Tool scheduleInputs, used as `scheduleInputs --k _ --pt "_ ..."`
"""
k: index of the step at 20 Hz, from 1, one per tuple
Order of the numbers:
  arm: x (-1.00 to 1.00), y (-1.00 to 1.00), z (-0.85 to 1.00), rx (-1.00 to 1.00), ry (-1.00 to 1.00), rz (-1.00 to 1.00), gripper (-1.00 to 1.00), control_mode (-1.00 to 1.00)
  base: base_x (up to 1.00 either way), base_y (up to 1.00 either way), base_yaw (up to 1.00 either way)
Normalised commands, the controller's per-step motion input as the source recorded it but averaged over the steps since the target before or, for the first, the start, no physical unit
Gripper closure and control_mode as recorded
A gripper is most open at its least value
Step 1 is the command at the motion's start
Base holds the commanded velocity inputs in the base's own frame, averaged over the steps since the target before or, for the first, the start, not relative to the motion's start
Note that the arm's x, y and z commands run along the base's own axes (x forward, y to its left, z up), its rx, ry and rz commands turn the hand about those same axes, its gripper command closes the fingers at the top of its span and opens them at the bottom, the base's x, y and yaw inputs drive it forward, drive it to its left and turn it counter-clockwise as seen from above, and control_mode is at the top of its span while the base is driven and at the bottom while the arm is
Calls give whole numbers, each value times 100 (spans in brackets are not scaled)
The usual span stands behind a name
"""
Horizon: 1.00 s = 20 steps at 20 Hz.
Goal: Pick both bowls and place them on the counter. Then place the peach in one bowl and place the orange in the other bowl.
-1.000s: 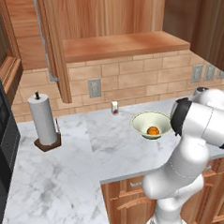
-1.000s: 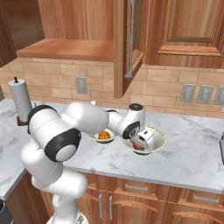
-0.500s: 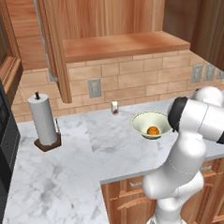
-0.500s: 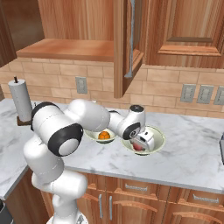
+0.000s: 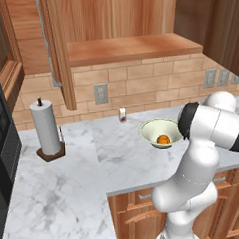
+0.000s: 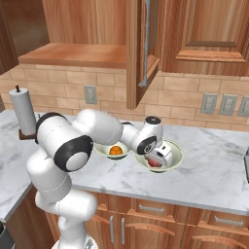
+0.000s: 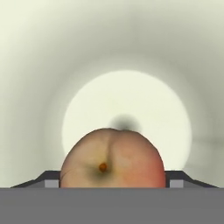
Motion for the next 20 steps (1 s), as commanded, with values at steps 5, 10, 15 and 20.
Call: scheduleInputs --k 5,10,15,20 --pt "0 1 6 0 0 3 -100 -100 0 0 0" --pt "0 10 18 0 -2 2 -100 -100 0 0 0" --pt "-1 17 23 0 -5 1 -100 -100 0 0 0" --pt "-3 26 12 0 -12 0 -100 -100 0 0 0"
